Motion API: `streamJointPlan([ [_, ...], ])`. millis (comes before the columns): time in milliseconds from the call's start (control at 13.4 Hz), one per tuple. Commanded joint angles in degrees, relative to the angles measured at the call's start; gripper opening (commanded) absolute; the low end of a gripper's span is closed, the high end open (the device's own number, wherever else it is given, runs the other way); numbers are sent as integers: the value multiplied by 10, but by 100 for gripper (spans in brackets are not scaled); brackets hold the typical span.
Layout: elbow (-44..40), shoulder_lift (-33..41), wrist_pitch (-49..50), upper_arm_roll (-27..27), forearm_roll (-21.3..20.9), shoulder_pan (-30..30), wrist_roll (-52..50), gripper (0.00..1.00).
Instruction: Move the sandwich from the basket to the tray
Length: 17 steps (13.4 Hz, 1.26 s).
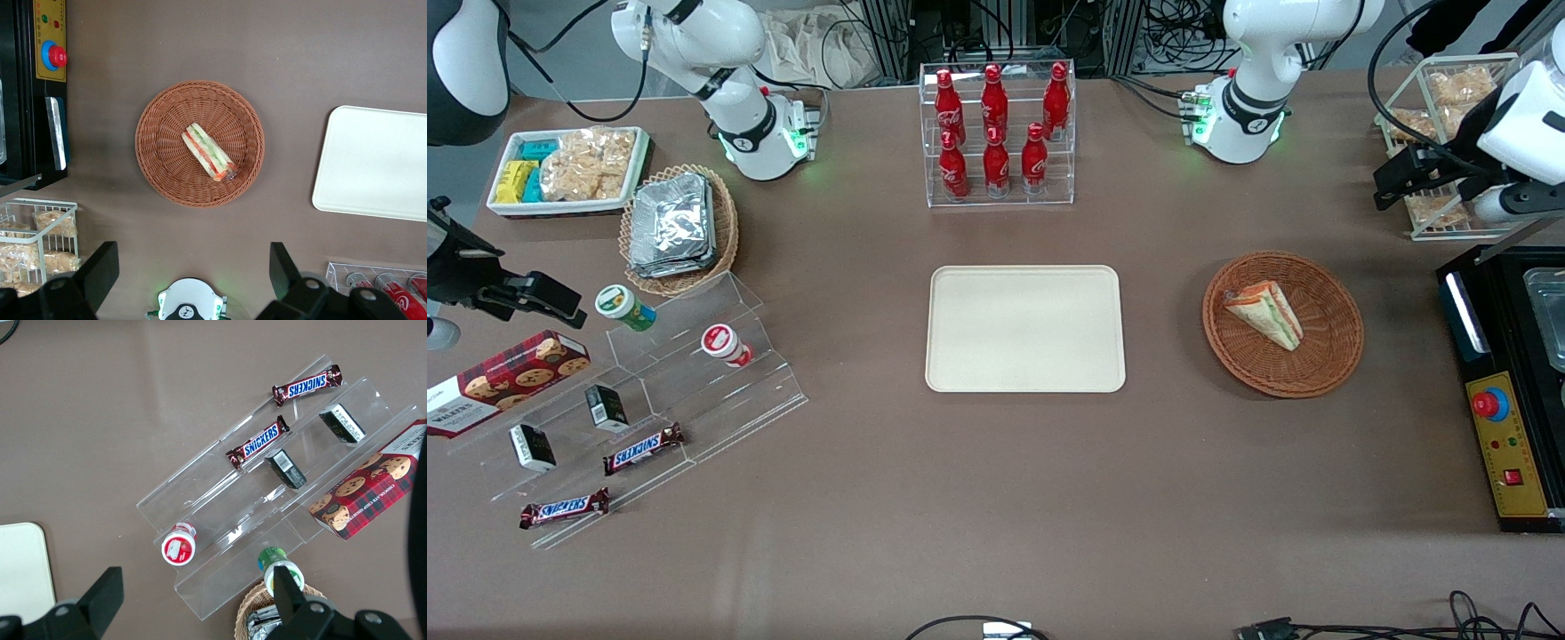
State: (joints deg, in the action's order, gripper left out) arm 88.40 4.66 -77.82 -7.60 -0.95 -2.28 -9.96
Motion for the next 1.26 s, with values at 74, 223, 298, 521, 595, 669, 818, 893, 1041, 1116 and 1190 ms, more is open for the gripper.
streamJointPlan([
  [74, -17, -7, 19, 4, 0, 10, -2, 100],
  [223, -17, -7, 19, 5, 2, 8, -4, 100],
  [298, -17, -7, 20, 5, 2, 7, -1, 100],
  [521, -17, -8, 30, 6, 5, 8, -3, 100],
  [595, -17, -8, 35, 6, 6, 9, -6, 100],
  [669, -17, -8, 44, 5, 9, 10, -23, 100],
  [818, -12, -8, 63, 6, 21, 9, -54, 100],
  [893, -7, -8, 64, 5, 20, 10, -57, 100],
  [1041, 38, -2, 41, 6, 18, 8, -52, 100],
  [1116, 74, 2, 14, 7, 17, 7, -52, 100],
  [1190, 116, 3, -24, 8, 17, 5, -52, 100],
])
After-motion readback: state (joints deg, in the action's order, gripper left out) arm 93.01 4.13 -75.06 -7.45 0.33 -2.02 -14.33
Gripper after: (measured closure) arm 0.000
